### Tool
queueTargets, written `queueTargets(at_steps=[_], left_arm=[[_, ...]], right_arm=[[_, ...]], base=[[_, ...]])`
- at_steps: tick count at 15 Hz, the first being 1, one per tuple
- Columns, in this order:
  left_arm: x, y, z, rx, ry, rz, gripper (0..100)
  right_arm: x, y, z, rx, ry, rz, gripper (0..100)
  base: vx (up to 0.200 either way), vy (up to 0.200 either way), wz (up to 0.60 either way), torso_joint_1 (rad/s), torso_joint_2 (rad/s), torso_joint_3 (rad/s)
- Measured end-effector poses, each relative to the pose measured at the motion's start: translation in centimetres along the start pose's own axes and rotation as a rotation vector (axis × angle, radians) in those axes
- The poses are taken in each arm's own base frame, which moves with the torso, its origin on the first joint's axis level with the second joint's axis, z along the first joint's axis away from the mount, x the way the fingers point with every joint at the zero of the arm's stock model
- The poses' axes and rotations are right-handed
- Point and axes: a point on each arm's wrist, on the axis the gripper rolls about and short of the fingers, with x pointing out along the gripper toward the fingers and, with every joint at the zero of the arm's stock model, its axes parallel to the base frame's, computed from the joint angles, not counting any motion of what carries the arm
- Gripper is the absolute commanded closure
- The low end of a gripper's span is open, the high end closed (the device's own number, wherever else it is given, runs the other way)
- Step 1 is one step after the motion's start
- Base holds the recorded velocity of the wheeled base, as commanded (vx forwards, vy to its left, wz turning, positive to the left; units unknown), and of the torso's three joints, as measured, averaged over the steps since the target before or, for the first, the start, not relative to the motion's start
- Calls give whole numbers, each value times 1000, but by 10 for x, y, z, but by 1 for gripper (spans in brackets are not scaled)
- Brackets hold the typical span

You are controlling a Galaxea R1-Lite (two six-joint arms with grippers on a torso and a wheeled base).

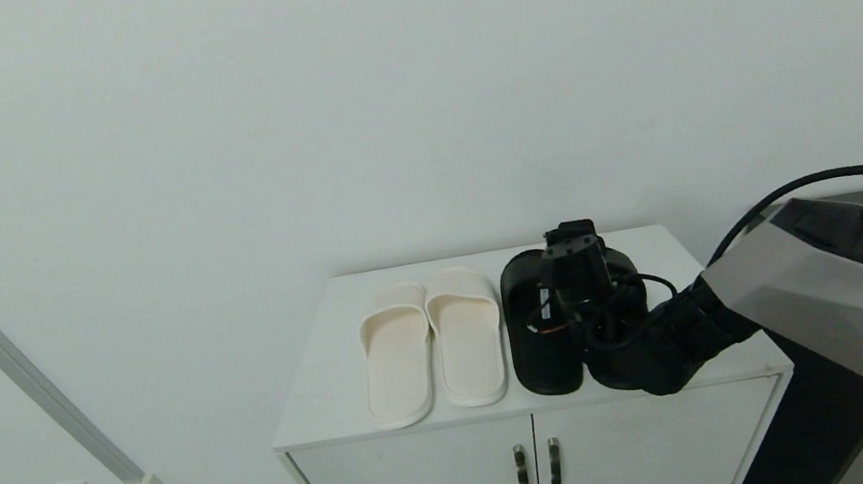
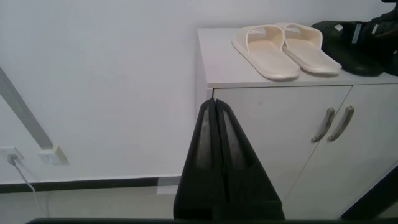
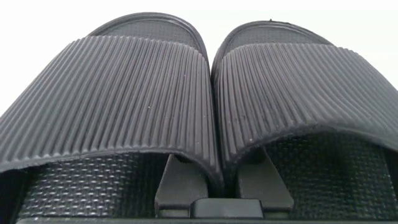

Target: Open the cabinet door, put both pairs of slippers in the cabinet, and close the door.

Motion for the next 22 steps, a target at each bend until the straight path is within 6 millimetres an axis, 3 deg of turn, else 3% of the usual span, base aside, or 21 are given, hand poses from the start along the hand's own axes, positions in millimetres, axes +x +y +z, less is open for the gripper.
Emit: queueTargets(at_steps=[4,8,16,19,22], left_arm=[[0,0,0,-1,0,0,100],[0,0,0,0,0,1,100],[0,0,0,0,0,0,100],[0,0,0,0,0,1,100],[0,0,0,0,0,0,100]], right_arm=[[-17,-10,15,-31,-6,-3,100],[-54,-32,28,-97,16,109,100],[-177,-101,27,-206,130,878,100],[-196,-114,27,-223,115,946,100],[-202,-119,27,-222,111,969,100]], base=[[0,0,0,0,0,0],[0,0,0,0,0,0],[0,0,0,0,0,0],[0,0,0,0,0,0],[-67,0,0,1,2,2]])
